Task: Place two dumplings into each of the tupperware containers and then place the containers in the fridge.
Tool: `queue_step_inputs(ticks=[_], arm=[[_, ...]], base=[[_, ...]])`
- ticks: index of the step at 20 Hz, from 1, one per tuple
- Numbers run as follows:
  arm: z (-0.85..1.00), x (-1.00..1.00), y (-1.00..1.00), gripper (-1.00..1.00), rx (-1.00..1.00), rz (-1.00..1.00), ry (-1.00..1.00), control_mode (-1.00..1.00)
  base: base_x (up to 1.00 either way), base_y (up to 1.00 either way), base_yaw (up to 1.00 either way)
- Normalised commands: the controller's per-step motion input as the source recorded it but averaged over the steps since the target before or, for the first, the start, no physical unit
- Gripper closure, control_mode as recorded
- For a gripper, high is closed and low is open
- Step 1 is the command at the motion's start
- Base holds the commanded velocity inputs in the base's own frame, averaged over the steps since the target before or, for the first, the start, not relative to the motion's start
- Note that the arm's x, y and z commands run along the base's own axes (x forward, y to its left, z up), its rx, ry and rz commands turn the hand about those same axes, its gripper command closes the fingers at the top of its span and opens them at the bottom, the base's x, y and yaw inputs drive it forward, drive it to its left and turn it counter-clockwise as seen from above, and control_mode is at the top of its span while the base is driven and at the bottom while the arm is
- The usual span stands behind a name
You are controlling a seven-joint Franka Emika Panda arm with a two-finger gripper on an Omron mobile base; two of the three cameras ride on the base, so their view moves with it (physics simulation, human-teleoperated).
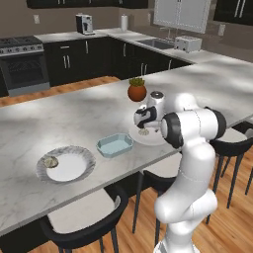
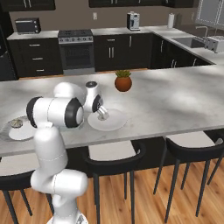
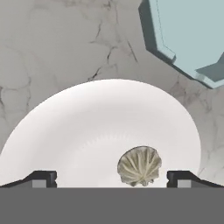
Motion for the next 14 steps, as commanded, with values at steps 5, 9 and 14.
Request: queue_step_inputs(ticks=[5, 9, 14], arm=[[-0.23, 0.39, 0.26, -1.00, 0.00, 0.00, 0.00, -1.00], [-0.09, 0.36, 0.03, -1.00, 0.00, 0.00, 0.00, -1.00], [-0.13, 0.26, -0.06, -1.00, 0.00, -0.01, 0.00, -1.00]], base=[[0.00, 0.00, 0.00], [0.00, 0.00, 0.00], [0.00, 0.00, 0.00]])
